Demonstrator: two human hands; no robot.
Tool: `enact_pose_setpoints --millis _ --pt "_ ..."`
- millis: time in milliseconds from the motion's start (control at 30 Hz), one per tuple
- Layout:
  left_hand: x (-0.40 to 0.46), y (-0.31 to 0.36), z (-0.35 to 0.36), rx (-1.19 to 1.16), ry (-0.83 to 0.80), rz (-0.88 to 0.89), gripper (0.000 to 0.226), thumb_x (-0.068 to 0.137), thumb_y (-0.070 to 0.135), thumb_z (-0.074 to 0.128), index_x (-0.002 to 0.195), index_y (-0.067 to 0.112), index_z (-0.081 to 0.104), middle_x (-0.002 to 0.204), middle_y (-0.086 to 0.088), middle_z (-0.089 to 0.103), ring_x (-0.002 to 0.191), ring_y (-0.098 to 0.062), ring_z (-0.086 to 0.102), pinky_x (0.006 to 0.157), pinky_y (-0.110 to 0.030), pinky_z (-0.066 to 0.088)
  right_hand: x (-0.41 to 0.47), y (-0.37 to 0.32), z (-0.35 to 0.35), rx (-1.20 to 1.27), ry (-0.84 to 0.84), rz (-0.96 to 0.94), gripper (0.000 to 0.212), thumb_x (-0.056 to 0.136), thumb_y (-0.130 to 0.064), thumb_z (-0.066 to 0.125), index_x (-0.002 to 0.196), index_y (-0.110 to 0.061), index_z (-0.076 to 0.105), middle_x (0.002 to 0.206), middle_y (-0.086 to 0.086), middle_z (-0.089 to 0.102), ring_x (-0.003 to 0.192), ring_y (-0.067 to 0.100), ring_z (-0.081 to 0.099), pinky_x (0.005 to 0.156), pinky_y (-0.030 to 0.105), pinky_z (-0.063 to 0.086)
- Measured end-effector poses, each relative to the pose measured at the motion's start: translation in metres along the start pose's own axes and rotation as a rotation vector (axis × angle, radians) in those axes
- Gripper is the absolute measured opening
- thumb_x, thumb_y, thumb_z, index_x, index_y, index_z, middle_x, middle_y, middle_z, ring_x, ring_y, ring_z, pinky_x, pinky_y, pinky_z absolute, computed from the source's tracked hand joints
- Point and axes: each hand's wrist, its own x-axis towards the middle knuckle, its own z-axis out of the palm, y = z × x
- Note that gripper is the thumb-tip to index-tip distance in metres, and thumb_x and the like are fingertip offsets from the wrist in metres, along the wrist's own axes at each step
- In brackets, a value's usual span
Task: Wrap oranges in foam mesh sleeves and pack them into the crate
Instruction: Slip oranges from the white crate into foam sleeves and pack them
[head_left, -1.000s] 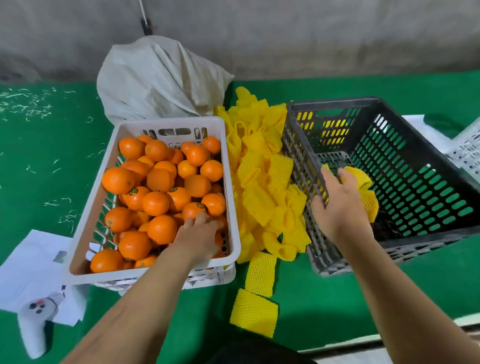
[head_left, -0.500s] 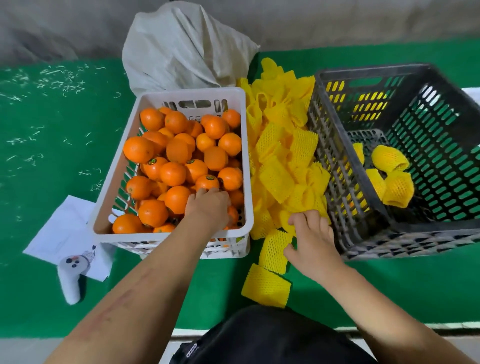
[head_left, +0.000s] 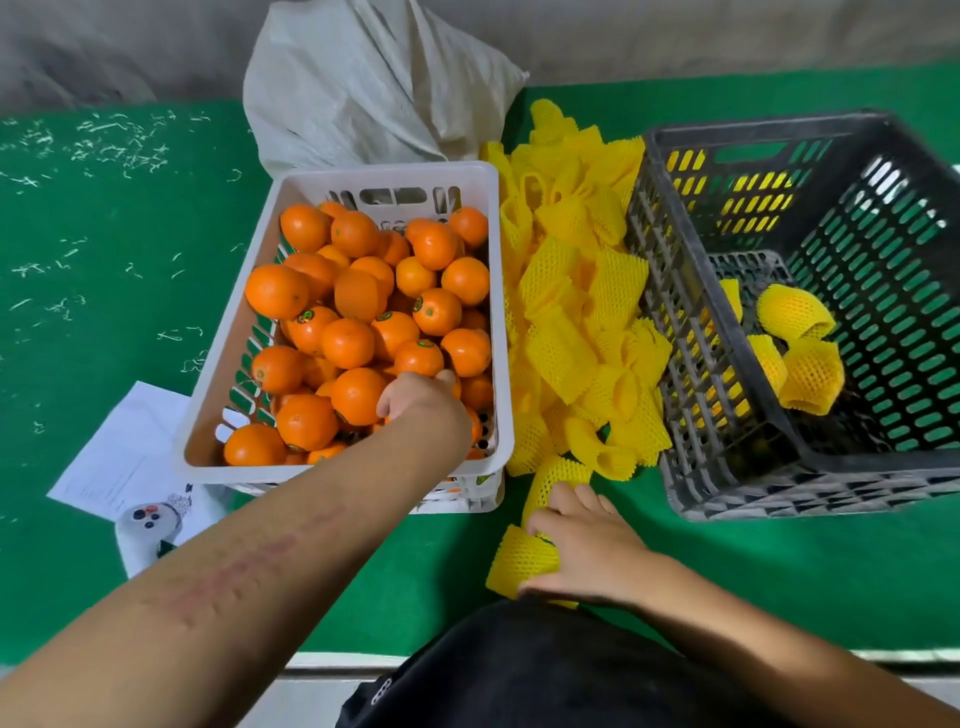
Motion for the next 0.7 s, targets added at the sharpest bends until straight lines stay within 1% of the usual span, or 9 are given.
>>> enact_pose_setpoints --millis 100,133,200,267,333,400,500,633,700 --pt "0.003 0.001 0.000 0.061 0.021 0.033 0.071 0.098 0.023 0.067 0.161 0.030 0.036 0.170 -0.005 0.011 0.142 -0.032 0.044 0.099 -0.042 0.055 0.004 -0.007 0.016 -0.140 -0.078 -0.044 0.038 0.094 -0.033 0.059 0.131 -0.027 0.054 0.128 0.005 0.037 0.124 0.031 0.033 0.096 0.040 0.031" --pt "0.003 0.001 0.001 0.056 0.036 0.039 0.071 0.098 0.021 0.067 0.161 0.030 0.036 0.168 -0.005 0.014 0.138 -0.031 0.048 0.095 -0.040 0.056 0.004 -0.005 0.018 -0.133 -0.072 -0.027 0.035 0.093 -0.030 0.059 0.128 -0.026 0.055 0.128 0.005 0.038 0.124 0.032 0.033 0.095 0.039 0.031" --pt "0.004 0.000 0.004 -0.006 0.105 0.065 0.070 0.099 0.021 0.068 0.159 0.029 0.033 0.157 -0.007 0.030 0.123 -0.029 0.056 0.078 -0.033 0.052 0.005 0.003 0.019 -0.142 -0.048 0.005 0.042 0.091 -0.041 0.063 0.128 -0.025 0.052 0.127 0.004 0.038 0.122 0.030 0.034 0.095 0.040 0.032" --pt "0.001 -0.007 0.006 -0.141 0.186 0.097 0.067 0.099 0.020 0.068 0.156 0.026 0.032 0.123 -0.002 0.054 0.096 -0.026 0.060 0.066 -0.033 0.046 0.004 0.011 0.019 -0.161 -0.058 0.050 0.055 0.087 -0.055 0.064 0.129 -0.024 0.048 0.128 0.004 0.038 0.122 0.030 0.034 0.097 0.042 0.034" --pt "-0.001 -0.020 0.013 -0.325 0.256 0.099 0.062 0.098 0.021 0.069 0.150 0.027 0.034 0.094 0.001 0.057 0.079 -0.025 0.056 0.057 -0.033 0.043 0.002 0.013 0.020 -0.130 -0.084 0.079 0.046 0.090 -0.056 0.062 0.120 -0.023 0.051 0.125 0.003 0.040 0.120 0.027 0.036 0.096 0.041 0.035" --pt "-0.005 -0.033 0.028 -0.599 0.345 0.120 0.067 0.094 0.033 0.075 0.148 0.031 0.034 0.108 -0.002 0.065 0.085 -0.026 0.060 0.059 -0.036 0.048 -0.001 0.011 0.020 0.068 0.011 0.095 0.029 0.093 -0.049 0.060 0.102 -0.023 0.051 0.111 0.000 0.045 0.108 0.019 0.041 0.088 0.035 0.038" --pt "-0.016 -0.039 0.053 -1.070 0.596 0.131 0.087 0.090 0.041 0.081 0.158 0.036 0.026 0.145 0.000 0.060 0.116 -0.028 0.064 0.083 -0.038 0.059 -0.008 0.008 -0.003 0.745 0.320 0.232 0.024 0.099 -0.031 0.059 0.093 -0.021 0.038 0.081 -0.002 0.034 0.066 0.006 0.033 0.059 0.026 0.030" --pt "-0.026 -0.038 0.062 -1.414 0.896 0.151 0.078 0.091 0.048 0.078 0.157 0.036 0.038 0.145 0.008 0.058 0.116 -0.008 0.060 0.079 -0.007 0.049 -0.014 0.010 -0.068 1.188 0.714 0.345 0.030 0.099 -0.020 0.065 0.115 -0.018 0.039 0.104 0.006 0.049 0.076 0.009 0.044 0.075 0.037 0.045" --pt "-0.031 -0.036 0.054 -1.621 0.926 0.247 0.074 0.092 0.045 0.077 0.157 0.032 0.044 0.147 0.013 0.056 0.120 0.002 0.060 0.086 -0.004 0.050 -0.015 0.001 -0.099 1.293 0.817 0.291 0.028 0.099 -0.023 0.066 0.115 -0.020 0.043 0.119 0.008 0.058 0.091 0.018 0.058 0.084 0.047 0.051"
